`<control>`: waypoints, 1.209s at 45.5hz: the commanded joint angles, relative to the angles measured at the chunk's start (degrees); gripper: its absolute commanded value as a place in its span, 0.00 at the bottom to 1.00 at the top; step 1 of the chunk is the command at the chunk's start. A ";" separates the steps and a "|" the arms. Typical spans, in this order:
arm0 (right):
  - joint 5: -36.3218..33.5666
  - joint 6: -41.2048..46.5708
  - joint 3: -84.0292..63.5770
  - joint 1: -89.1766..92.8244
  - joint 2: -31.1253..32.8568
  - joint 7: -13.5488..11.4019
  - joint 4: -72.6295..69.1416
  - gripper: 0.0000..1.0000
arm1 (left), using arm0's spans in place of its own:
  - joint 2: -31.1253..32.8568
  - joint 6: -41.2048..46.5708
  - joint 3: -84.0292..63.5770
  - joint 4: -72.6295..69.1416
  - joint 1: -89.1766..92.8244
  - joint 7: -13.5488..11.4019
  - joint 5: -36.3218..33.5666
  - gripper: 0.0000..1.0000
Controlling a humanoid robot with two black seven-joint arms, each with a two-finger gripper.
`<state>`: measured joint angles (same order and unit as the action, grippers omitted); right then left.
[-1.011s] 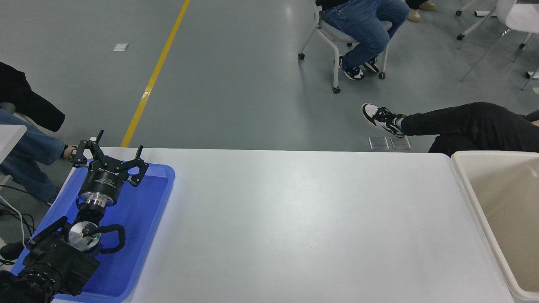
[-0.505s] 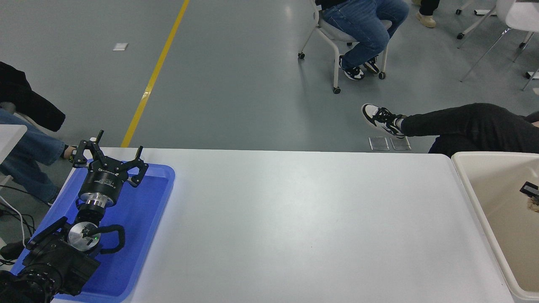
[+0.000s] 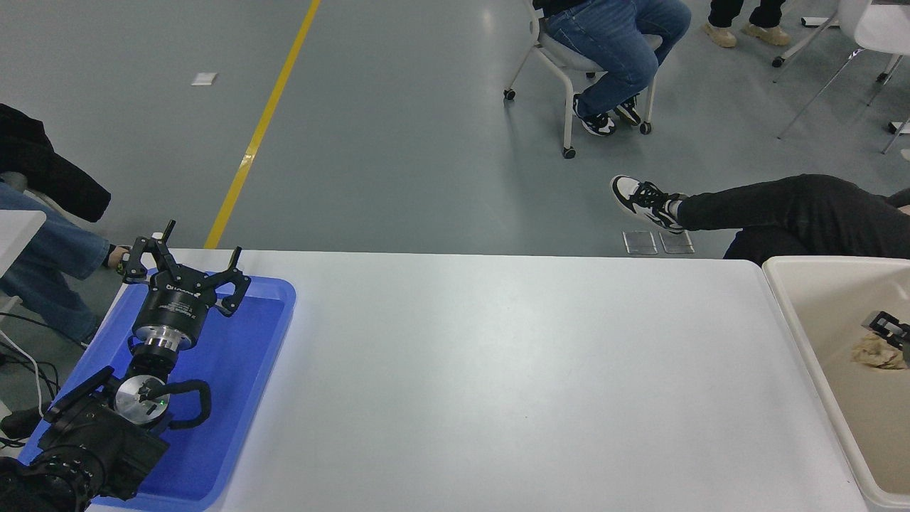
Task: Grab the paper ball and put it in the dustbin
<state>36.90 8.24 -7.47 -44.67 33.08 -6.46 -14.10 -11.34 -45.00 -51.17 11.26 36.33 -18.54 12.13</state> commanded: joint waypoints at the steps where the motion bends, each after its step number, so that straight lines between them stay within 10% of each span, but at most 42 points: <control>1: -0.16 0.11 4.56 0.02 -0.38 0.31 -0.40 1.00 | 0.00 0.00 -0.07 -0.10 0.05 0.00 0.00 1.00; 24: -3.23 0.46 48.76 1.77 0.76 0.22 -13.40 1.00 | 0.00 0.00 0.02 -0.10 -0.04 0.00 0.00 1.00; 41: -36.18 1.16 58.89 7.22 -4.86 0.58 -26.94 1.00 | 0.00 0.00 0.02 0.07 -0.04 0.00 0.00 1.00; 55: -44.10 7.65 61.17 10.03 -10.14 0.58 -26.68 1.00 | 0.09 0.00 0.02 0.07 -0.04 0.00 0.00 1.00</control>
<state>0.92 10.75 50.60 -37.03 26.57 -5.92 -39.43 -11.31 -44.99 -51.15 11.20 36.30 -18.55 12.13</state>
